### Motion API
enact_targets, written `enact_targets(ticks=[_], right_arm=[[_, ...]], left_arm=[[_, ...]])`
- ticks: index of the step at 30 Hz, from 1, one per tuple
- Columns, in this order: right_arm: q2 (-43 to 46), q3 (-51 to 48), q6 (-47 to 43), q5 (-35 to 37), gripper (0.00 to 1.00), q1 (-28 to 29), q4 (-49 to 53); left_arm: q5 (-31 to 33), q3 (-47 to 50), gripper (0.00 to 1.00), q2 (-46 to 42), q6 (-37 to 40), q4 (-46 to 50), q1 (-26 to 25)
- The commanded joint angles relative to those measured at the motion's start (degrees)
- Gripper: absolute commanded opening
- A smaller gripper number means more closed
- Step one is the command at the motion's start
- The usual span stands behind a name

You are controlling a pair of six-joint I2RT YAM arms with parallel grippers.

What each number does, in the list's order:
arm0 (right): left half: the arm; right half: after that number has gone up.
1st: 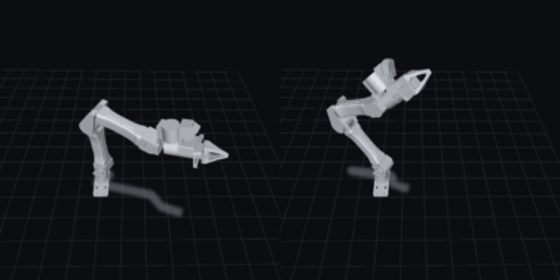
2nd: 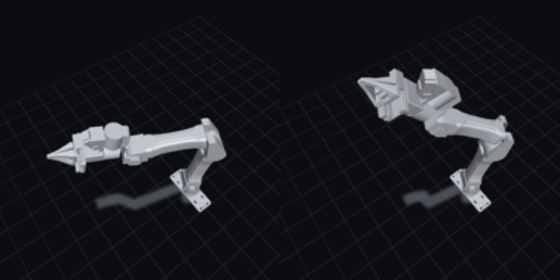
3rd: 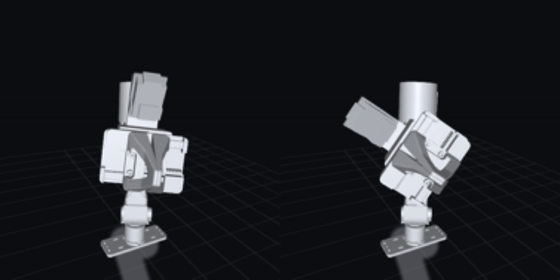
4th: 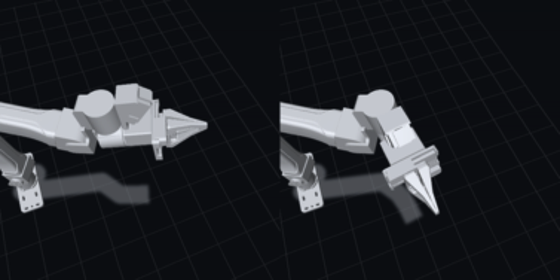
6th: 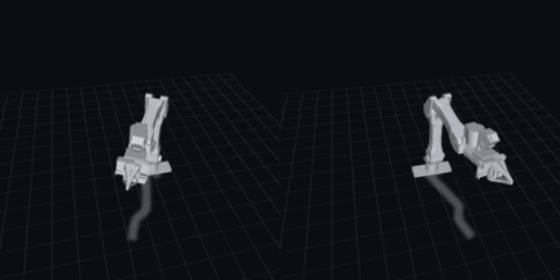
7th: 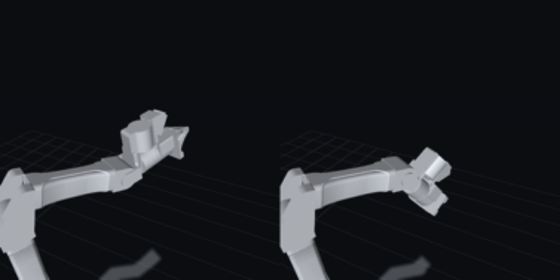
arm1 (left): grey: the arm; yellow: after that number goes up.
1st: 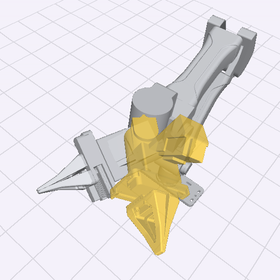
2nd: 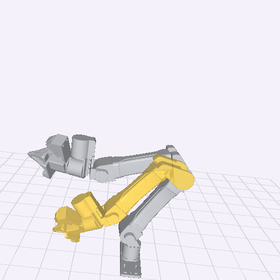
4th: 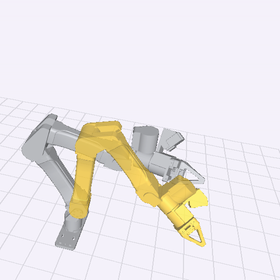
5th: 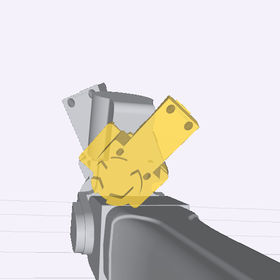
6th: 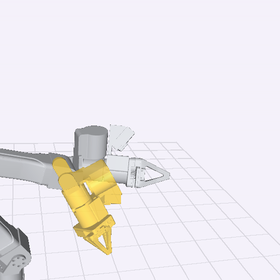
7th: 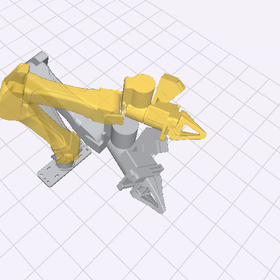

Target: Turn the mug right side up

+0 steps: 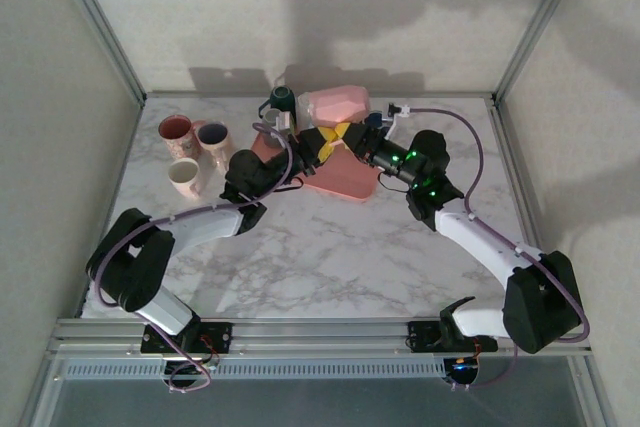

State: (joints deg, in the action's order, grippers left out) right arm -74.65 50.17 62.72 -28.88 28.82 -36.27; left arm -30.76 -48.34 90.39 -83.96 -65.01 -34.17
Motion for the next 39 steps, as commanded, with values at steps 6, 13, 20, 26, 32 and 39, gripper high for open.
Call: enact_targets(ticks=[6, 13, 20, 26, 32, 39], right_arm=[[3.2, -0.1, -1.8, 0.6, 0.00, 1.0, -4.8], [4.2, -0.3, -3.7, 2.4, 0.14, 1.0, -0.6], [7.6, -0.3, -8.5, 5.5, 0.49, 0.9, 9.1], [11.2, -0.3, -12.9, 8.2, 0.56, 0.7, 17.2], [13.7, 0.5, -17.6, 10.7, 0.59, 0.7, 25.5], [15.5, 1.2, -23.0, 13.5, 0.58, 0.5, 32.7]], left_arm=[[0.0, -1.8, 0.00, 1.2, -1.3, -9.5, -1.2], [-0.2, -2.6, 0.00, 0.2, 0.8, -8.5, -1.3], [0.9, -4.1, 0.00, -4.4, 9.3, 0.6, -1.3], [1.7, -4.3, 0.00, -7.3, 14.1, 6.4, -1.2], [1.9, -4.4, 0.00, -8.9, 17.1, 10.2, -1.2], [2.9, -5.7, 0.00, -11.5, 23.3, 19.9, -1.1]])
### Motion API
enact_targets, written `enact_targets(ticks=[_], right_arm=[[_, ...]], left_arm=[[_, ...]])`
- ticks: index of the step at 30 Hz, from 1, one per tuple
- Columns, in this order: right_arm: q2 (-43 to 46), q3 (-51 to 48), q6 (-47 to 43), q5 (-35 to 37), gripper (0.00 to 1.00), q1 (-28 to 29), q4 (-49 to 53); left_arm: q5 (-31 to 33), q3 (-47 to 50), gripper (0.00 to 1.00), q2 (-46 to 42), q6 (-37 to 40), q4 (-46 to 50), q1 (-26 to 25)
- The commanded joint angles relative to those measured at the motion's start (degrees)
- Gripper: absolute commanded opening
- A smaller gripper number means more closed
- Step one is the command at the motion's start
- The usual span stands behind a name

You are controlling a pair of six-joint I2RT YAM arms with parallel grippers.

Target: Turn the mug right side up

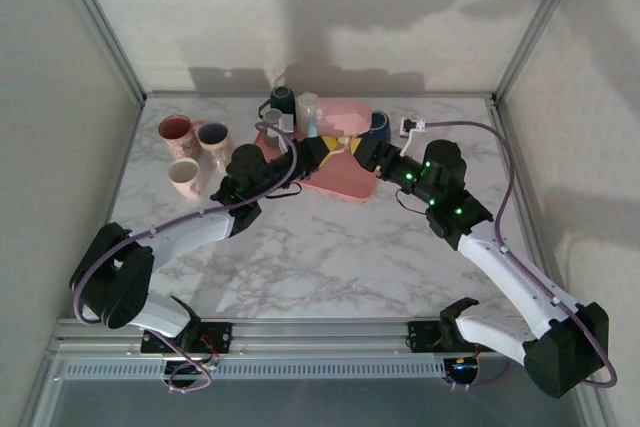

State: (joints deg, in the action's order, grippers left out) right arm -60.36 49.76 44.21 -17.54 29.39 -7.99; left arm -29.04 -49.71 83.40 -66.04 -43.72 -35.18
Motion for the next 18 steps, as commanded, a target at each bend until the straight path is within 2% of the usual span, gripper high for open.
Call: enact_targets(ticks=[1, 9, 18], right_arm=[[1.2, 2.0, -5.5, 2.2, 0.58, -0.2, 5.7], [1.5, 5.1, -14.8, 2.7, 0.54, -0.4, 15.6], [1.7, 6.6, -20.4, 2.7, 0.55, -0.7, 23.1]], left_arm=[[1.5, -4.5, 0.00, -4.9, 6.3, 0.4, -0.1], [3.3, -6.4, 0.00, -7.9, 15.8, 13.5, 0.5], [7.7, -10.0, 0.00, -10.3, 25.3, 30.8, 0.6]])
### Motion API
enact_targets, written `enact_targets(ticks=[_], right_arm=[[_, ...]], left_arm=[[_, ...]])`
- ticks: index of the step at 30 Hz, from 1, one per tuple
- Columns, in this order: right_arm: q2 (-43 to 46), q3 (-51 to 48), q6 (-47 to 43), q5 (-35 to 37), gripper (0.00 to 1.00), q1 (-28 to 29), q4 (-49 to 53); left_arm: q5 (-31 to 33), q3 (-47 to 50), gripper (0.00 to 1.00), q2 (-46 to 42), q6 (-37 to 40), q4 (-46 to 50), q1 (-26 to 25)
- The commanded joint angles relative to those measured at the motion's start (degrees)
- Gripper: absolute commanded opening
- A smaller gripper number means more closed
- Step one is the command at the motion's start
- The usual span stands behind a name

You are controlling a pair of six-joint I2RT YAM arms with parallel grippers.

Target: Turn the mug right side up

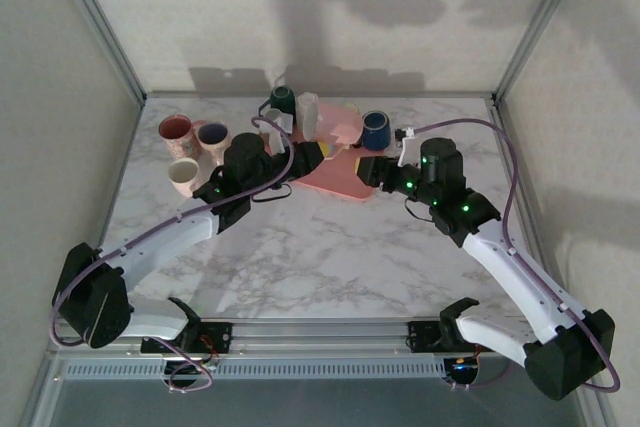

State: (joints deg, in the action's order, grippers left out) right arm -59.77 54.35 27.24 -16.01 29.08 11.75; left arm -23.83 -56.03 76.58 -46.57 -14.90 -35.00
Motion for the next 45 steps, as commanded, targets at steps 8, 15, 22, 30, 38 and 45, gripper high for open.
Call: enact_targets(ticks=[8, 15, 22, 30, 38, 45], right_arm=[[0.5, 2.3, -9.0, -0.2, 0.55, -0.7, 6.7], [-1.0, 3.4, -14.6, -0.5, 0.55, -1.4, 10.8], [-2.7, 3.0, -15.2, -0.9, 0.56, -1.6, 11.3], [-6.1, 3.4, -14.7, -3.8, 0.56, -1.6, 10.4], [-7.6, 4.0, -14.2, -5.4, 0.56, -1.6, 10.4], [-7.7, 4.0, -14.1, -5.6, 0.56, -1.6, 10.9]], left_arm=[[3.9, -5.1, 0.00, -3.6, 10.9, 11.3, 1.4], [9.8, -6.6, 0.00, -3.3, 16.1, 21.6, 2.0], [17.7, -6.2, 0.00, -3.0, 18.9, 30.8, 2.1], [30.0, -4.7, 0.00, -2.6, 18.4, 38.1, 2.0], [37.6, -2.1, 0.00, 0.9, 16.7, 42.2, 4.2], [38.8, -0.1, 0.00, 2.6, 17.9, 41.5, 8.0]])
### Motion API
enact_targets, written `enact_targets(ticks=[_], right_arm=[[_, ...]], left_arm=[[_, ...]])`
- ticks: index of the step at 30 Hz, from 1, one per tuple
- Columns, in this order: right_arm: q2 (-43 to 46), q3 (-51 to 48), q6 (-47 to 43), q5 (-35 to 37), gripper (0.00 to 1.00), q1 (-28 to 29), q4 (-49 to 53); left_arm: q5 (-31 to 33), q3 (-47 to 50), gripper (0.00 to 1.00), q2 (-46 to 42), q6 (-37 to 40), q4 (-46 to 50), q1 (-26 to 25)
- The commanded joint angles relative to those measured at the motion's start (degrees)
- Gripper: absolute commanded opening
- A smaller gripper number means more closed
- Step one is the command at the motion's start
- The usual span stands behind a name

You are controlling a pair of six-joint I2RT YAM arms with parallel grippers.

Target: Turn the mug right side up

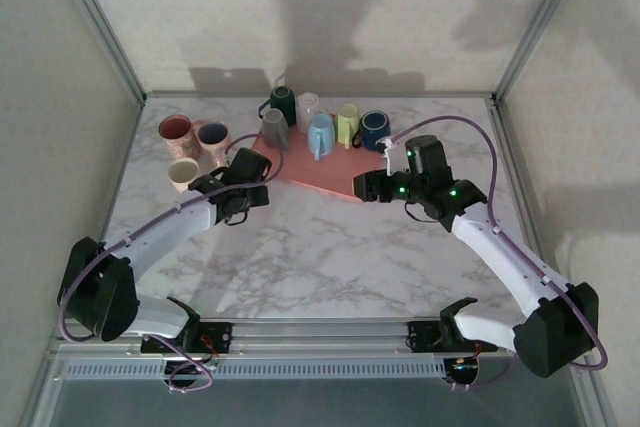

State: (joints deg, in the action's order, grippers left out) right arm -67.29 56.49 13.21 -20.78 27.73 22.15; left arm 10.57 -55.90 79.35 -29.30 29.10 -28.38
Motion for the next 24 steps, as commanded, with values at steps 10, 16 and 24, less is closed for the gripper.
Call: enact_targets(ticks=[10, 16, 24], right_arm=[[-1.0, 2.2, 0.2, -1.5, 0.57, -0.2, 0.5], [-1.4, 2.3, 0.3, -1.4, 0.57, -0.2, 0.4], [-1.8, 2.3, 0.2, -1.4, 0.57, -0.3, 0.5]], left_arm=[[5.6, -0.2, 0.00, 2.2, 2.9, -4.3, 4.7], [6.3, -0.9, 0.00, 4.5, 3.7, -4.7, 5.4], [6.2, -1.3, 0.04, 6.3, 3.8, -4.9, 5.3]])
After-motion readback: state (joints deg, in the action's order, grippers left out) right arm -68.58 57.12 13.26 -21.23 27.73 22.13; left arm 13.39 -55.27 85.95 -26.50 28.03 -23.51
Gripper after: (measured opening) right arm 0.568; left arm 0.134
